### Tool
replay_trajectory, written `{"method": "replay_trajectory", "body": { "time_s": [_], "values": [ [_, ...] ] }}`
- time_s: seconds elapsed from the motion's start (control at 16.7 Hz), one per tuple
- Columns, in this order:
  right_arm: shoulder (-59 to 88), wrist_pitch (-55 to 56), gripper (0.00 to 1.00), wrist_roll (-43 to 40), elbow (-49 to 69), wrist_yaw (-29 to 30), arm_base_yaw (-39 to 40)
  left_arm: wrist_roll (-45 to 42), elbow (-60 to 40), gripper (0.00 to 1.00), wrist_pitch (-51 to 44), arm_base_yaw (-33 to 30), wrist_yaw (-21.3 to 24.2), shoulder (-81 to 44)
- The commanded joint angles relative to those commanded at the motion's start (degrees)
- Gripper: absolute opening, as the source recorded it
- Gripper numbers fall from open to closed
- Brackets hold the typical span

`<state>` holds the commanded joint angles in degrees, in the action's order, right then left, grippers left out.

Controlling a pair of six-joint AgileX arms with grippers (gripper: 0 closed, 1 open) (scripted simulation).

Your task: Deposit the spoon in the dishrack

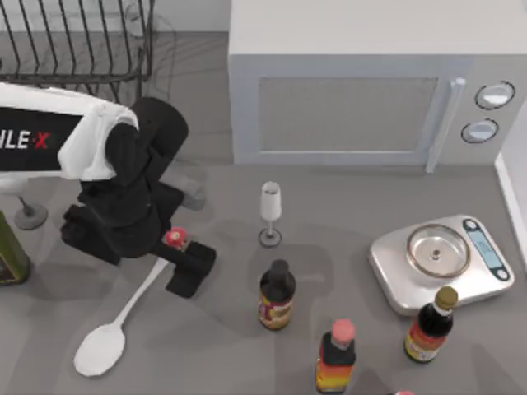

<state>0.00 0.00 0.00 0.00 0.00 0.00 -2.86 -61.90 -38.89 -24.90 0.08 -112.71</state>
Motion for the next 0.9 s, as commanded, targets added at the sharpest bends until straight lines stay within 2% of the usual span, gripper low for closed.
{"method": "replay_trajectory", "body": {
  "time_s": [0.24,0.42,0.9],
  "values": [
    [0.0,0.0,1.0,0.0,0.0,0.0,0.0,0.1,-1.9,0.0,-3.0,0.0,0.1,3.4],
    [0.0,0.0,1.0,0.0,0.0,0.0,0.0,0.2,-7.6,0.0,-8.8,-0.3,0.1,3.9],
    [0.0,0.0,1.0,0.0,0.0,0.0,0.0,0.6,-31.9,0.0,-40.2,-0.5,0.0,8.6]
  ]
}}
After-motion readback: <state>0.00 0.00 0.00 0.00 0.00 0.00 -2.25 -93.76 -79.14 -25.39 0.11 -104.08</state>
